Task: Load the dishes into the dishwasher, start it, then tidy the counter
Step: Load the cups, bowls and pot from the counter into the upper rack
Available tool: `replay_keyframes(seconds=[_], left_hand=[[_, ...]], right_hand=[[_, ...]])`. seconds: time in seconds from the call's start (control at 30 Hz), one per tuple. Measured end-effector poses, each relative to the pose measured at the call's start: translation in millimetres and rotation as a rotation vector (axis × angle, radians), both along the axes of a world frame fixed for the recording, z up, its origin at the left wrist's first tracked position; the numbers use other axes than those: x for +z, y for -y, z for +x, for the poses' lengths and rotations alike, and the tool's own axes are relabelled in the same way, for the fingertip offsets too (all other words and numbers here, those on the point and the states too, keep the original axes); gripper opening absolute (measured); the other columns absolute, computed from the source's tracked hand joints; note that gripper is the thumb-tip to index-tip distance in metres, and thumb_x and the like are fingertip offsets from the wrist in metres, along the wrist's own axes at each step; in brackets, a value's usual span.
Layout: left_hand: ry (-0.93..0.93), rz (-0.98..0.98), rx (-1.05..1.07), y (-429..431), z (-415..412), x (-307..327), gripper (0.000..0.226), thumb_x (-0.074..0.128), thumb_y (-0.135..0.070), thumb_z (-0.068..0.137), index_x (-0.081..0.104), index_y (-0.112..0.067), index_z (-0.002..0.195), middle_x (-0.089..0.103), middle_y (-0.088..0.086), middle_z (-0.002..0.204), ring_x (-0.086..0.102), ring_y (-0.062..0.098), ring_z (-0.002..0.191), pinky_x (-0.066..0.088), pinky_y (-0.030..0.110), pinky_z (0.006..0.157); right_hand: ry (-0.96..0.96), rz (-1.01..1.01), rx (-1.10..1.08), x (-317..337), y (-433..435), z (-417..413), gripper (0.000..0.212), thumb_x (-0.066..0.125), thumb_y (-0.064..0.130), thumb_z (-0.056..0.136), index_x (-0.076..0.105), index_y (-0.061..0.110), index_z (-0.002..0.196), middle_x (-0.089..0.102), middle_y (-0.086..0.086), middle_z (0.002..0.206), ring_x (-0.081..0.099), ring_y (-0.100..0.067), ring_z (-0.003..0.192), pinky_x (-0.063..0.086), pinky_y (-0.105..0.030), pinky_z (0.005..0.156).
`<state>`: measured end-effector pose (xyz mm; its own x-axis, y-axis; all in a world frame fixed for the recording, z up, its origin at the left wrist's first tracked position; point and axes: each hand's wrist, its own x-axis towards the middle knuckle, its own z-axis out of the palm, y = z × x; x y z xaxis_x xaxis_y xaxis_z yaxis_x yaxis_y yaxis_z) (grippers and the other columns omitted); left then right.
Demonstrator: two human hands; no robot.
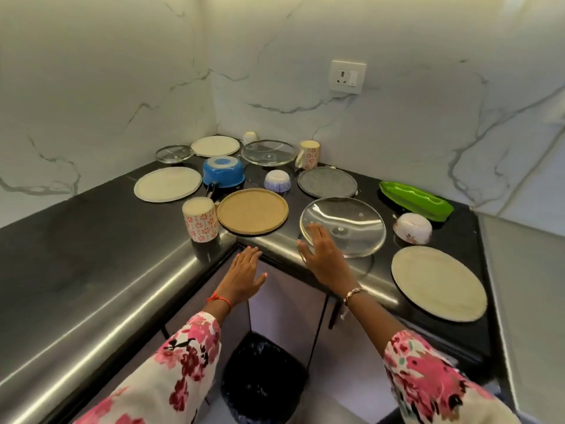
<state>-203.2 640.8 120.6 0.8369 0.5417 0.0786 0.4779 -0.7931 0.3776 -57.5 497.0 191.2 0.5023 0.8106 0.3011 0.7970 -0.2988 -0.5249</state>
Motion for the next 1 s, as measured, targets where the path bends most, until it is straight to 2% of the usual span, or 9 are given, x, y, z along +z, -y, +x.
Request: replay_keyframes(seconds=[0.1, 0.23, 0.37, 0.5, 0.67, 0.77, 0.9, 1.0], left_hand=[[0.058, 0.003, 0.063, -38, 33, 22, 0.061, 0.048, -0.031, 0.095, 0.024, -0.002, 0.144, 0.021, 0.014, 0.153, 0.012, 0.026, 0.144, 0.008, 0.036, 0.118], [0.023, -0.035, 0.095, -85, 72, 34, 0.063, 0.049, -0.031, 0.095, 0.022, -0.003, 0.144, 0.018, 0.015, 0.153, 0.012, 0.028, 0.144, 0.007, 0.037, 0.117], [-0.081, -0.029, 0.131, -137, 114, 31, 0.066, 0.046, -0.038, 0.095, 0.017, -0.006, 0.146, 0.014, 0.013, 0.155, 0.011, 0.028, 0.144, 0.009, 0.039, 0.116], [-0.143, -0.022, 0.113, -190, 154, 25, 0.064, 0.042, -0.04, 0.096, 0.02, -0.006, 0.146, 0.019, 0.013, 0.154, 0.016, 0.027, 0.142, 0.012, 0.038, 0.117], [-0.223, -0.058, 0.085, -254, 206, 10, 0.06, 0.039, -0.032, 0.098, 0.018, -0.002, 0.146, 0.017, 0.015, 0.154, 0.012, 0.027, 0.144, 0.01, 0.038, 0.118], [-0.234, -0.133, 0.098, -289, 233, 3, 0.058, 0.037, -0.026, 0.099, 0.015, -0.003, 0.147, 0.012, 0.015, 0.156, 0.008, 0.028, 0.145, 0.009, 0.041, 0.118], [-0.225, -0.171, 0.065, -321, 255, -4, 0.059, 0.039, -0.024, 0.099, 0.013, -0.001, 0.147, 0.008, 0.016, 0.156, 0.006, 0.029, 0.145, 0.007, 0.039, 0.118], [-0.234, -0.175, 0.03, -334, 264, -12, 0.061, 0.038, -0.028, 0.099, 0.01, -0.004, 0.148, 0.0, 0.015, 0.157, 0.0, 0.028, 0.145, 0.002, 0.038, 0.117]], right_hand=[[0.011, -0.018, 0.012, 19, -52, 41, 0.044, 0.051, 0.025, 0.094, 0.044, 0.0, 0.129, 0.046, -0.017, 0.131, 0.044, -0.029, 0.123, 0.039, -0.036, 0.104], [-0.018, -0.141, 0.028, 29, -107, 83, 0.053, 0.05, 0.028, 0.095, 0.034, 0.002, 0.138, 0.038, -0.016, 0.14, 0.038, -0.03, 0.129, 0.033, -0.035, 0.105], [-0.072, -0.255, 0.01, 20, -160, 121, 0.058, 0.048, 0.034, 0.095, 0.03, 0.003, 0.14, 0.036, -0.017, 0.138, 0.037, -0.033, 0.129, 0.035, -0.042, 0.105], [-0.103, -0.327, -0.001, 9, -213, 153, 0.063, 0.051, 0.035, 0.093, 0.027, 0.004, 0.141, 0.037, -0.02, 0.134, 0.041, -0.037, 0.125, 0.035, -0.046, 0.105], [-0.147, -0.386, -0.048, -8, -279, 189, 0.063, 0.056, 0.03, 0.089, 0.027, 0.008, 0.141, 0.034, -0.021, 0.134, 0.042, -0.042, 0.122, 0.037, -0.048, 0.103], [-0.145, -0.474, -0.05, -19, -315, 207, 0.072, 0.06, 0.027, 0.087, 0.021, 0.014, 0.146, 0.026, -0.02, 0.14, 0.036, -0.044, 0.127, 0.034, -0.046, 0.106], [-0.164, -0.593, -0.017, -27, -348, 226, 0.085, 0.065, 0.027, 0.083, 0.011, 0.029, 0.149, 0.002, -0.016, 0.153, 0.018, -0.044, 0.137, 0.028, -0.047, 0.108], [-0.198, -0.654, 0.019, -32, -361, 233, 0.09, 0.07, 0.028, 0.079, 0.013, 0.035, 0.148, 0.002, -0.014, 0.153, 0.016, -0.045, 0.136, 0.03, -0.049, 0.107]])
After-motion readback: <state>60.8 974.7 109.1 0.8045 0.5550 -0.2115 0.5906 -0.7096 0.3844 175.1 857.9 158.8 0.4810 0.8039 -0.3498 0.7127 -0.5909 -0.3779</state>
